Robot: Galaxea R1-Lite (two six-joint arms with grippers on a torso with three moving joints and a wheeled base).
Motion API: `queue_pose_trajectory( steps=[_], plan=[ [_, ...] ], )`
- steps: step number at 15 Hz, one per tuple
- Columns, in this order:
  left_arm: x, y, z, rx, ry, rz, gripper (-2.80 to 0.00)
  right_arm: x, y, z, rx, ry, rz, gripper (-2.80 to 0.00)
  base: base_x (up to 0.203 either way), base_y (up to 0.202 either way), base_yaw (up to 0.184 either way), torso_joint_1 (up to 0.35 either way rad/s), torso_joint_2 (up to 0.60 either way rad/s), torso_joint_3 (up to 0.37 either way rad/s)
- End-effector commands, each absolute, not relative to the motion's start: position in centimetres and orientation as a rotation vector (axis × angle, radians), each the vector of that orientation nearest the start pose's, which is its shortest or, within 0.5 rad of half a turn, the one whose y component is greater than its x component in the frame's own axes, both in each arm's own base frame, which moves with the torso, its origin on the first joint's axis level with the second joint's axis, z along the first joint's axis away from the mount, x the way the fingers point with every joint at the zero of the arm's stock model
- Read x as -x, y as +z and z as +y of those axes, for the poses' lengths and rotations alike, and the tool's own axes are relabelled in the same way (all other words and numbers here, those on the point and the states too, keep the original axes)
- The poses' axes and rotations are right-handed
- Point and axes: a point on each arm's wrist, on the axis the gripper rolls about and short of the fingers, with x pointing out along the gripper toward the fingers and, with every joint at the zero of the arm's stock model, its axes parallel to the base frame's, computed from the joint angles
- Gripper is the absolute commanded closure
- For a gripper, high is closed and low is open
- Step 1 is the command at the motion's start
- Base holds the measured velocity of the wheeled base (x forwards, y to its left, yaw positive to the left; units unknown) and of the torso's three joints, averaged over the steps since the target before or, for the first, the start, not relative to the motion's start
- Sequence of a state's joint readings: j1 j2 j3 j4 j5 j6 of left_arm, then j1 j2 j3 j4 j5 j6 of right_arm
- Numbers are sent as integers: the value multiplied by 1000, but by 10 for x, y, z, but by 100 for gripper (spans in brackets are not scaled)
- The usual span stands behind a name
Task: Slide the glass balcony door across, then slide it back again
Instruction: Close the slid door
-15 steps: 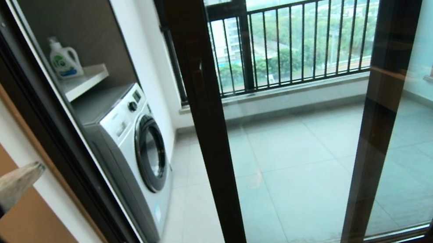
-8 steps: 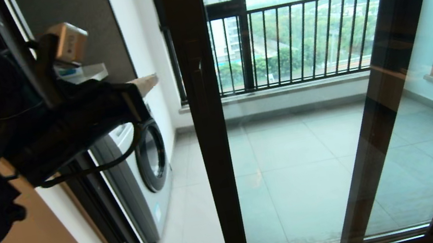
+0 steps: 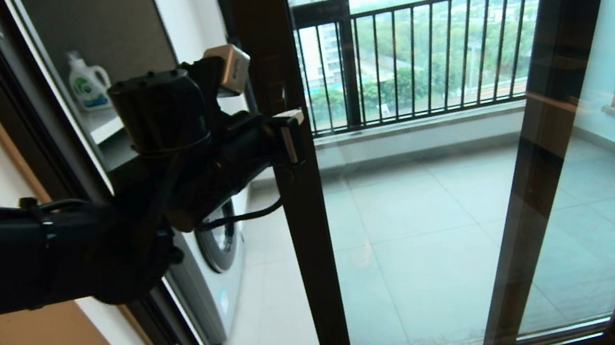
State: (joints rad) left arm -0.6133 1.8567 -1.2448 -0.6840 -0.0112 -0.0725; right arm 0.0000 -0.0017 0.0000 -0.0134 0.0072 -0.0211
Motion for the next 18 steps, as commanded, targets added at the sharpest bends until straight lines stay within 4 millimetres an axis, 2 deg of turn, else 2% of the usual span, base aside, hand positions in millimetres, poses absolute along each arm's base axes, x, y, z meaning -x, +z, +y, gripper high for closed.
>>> queue_pose_trajectory(
  steps=[1, 4, 7, 10, 12, 14, 18],
  plan=[
    [-323, 249, -237, 84, -596, -59, 0, 22, 76, 0, 22, 8, -9, 0, 0, 0, 0, 0, 0, 0],
    [-329, 248, -255, 60, -559, -82, 0, 22, 76, 0, 22, 8, -9, 0, 0, 0, 0, 0, 0, 0],
    [-322, 246, -275, 60, -547, -81, 0, 22, 76, 0, 22, 7, -9, 0, 0, 0, 0, 0, 0, 0],
    [-335, 239, -285, 29, -419, -101, 0, 22, 76, 0, 22, 8, -9, 0, 0, 0, 0, 0, 0, 0],
    [-340, 243, -286, 36, -324, -127, 0, 22, 76, 0, 22, 8, -9, 0, 0, 0, 0, 0, 0, 0],
    [-338, 246, -284, 27, -303, -128, 0, 22, 76, 0, 22, 8, -9, 0, 0, 0, 0, 0, 0, 0],
    [-340, 241, -282, 3, -222, -120, 0, 22, 76, 0, 22, 8, -9, 0, 0, 0, 0, 0, 0, 0]
  ],
)
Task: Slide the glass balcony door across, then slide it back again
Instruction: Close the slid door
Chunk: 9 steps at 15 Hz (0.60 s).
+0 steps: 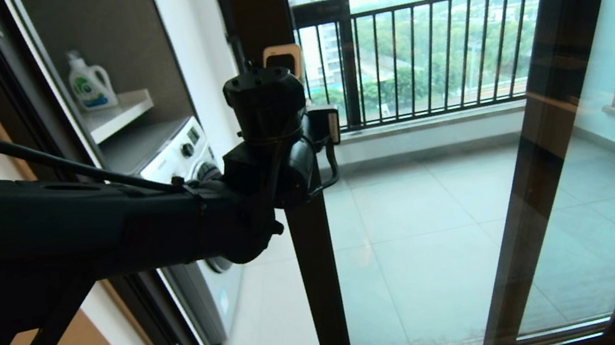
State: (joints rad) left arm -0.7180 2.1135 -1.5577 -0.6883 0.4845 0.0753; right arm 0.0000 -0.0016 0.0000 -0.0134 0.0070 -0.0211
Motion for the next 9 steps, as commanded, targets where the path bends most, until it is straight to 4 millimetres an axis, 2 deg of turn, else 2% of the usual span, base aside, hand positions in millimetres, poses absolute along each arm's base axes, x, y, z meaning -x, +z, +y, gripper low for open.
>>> queue_pose_trajectory(
  steps=[1, 9],
  plan=[
    [-340, 243, -281, 4, -214, -121, 0, 22, 76, 0, 22, 7, -9, 0, 0, 0, 0, 0, 0, 0],
    [-359, 243, -255, -7, -108, -111, 0, 22, 76, 0, 22, 8, -9, 0, 0, 0, 0, 0, 0, 0]
  ],
)
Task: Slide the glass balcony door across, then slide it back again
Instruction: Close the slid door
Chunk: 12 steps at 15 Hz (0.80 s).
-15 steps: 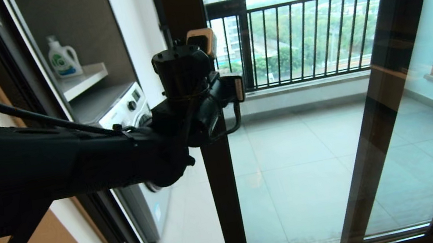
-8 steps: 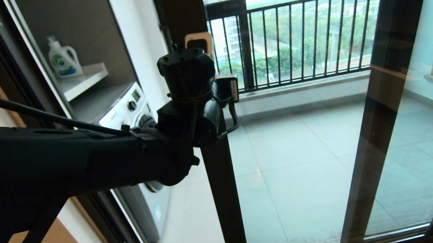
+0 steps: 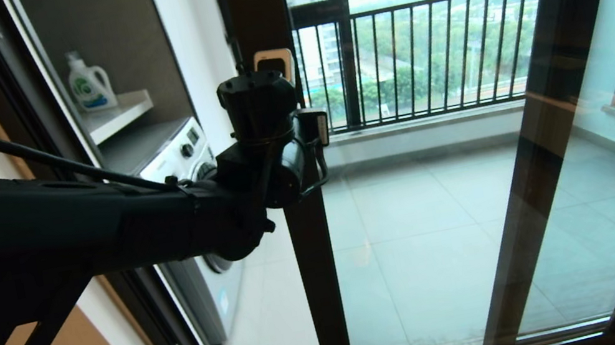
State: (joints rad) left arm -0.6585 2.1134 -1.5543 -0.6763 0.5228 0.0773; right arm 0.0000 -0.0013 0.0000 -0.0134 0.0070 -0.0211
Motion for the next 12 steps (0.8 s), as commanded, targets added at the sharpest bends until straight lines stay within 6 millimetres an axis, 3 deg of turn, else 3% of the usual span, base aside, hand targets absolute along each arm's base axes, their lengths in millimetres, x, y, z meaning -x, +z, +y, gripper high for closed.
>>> queue_pose_trajectory(
  steps=[1, 7, 12],
  plan=[
    [-361, 243, -253, -9, -99, -109, 0, 22, 76, 0, 22, 8, -9, 0, 0, 0, 0, 0, 0, 0],
    [-372, 236, -230, -20, -30, -89, 0, 22, 76, 0, 22, 8, -9, 0, 0, 0, 0, 0, 0, 0],
    [-366, 243, -214, -20, -5, -86, 0, 22, 76, 0, 22, 6, -9, 0, 0, 0, 0, 0, 0, 0]
  ],
)
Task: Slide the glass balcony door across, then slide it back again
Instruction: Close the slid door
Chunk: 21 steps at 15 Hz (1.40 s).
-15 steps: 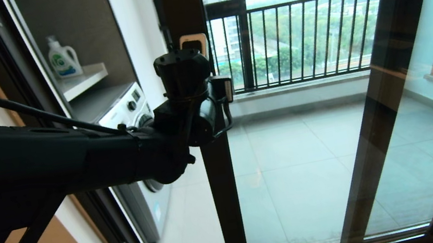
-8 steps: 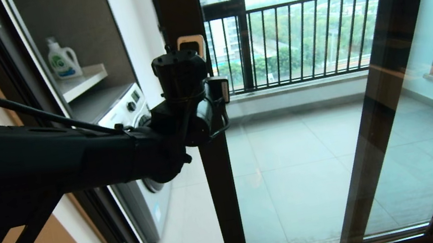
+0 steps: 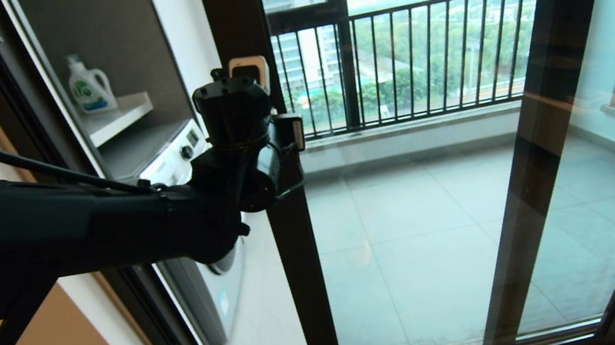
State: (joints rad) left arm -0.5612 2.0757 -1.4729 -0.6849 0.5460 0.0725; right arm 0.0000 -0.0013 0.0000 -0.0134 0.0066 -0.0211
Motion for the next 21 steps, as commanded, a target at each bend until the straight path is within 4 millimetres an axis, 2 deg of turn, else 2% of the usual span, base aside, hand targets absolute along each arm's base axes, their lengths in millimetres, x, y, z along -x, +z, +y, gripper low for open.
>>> queue_pose_trajectory(
  steps=[1, 8, 11, 16, 21],
  plan=[
    [-364, 244, -209, -21, 3, -83, 0, 22, 76, 0, 22, 8, -9, 0, 0, 0, 0, 0, 0, 0],
    [-348, 228, -163, -35, 70, -52, 0, 22, 76, 0, 22, 8, -9, 0, 0, 0, 0, 0, 0, 0],
    [-344, 230, -148, -31, 100, -63, 0, 22, 76, 0, 22, 6, -9, 0, 0, 0, 0, 0, 0, 0],
    [-356, 233, -107, -33, 174, -70, 0, 22, 76, 0, 22, 8, -9, 0, 0, 0, 0, 0, 0, 0],
    [-361, 225, -82, -43, 217, -44, 0, 22, 76, 0, 22, 8, -9, 0, 0, 0, 0, 0, 0, 0]
  ],
)
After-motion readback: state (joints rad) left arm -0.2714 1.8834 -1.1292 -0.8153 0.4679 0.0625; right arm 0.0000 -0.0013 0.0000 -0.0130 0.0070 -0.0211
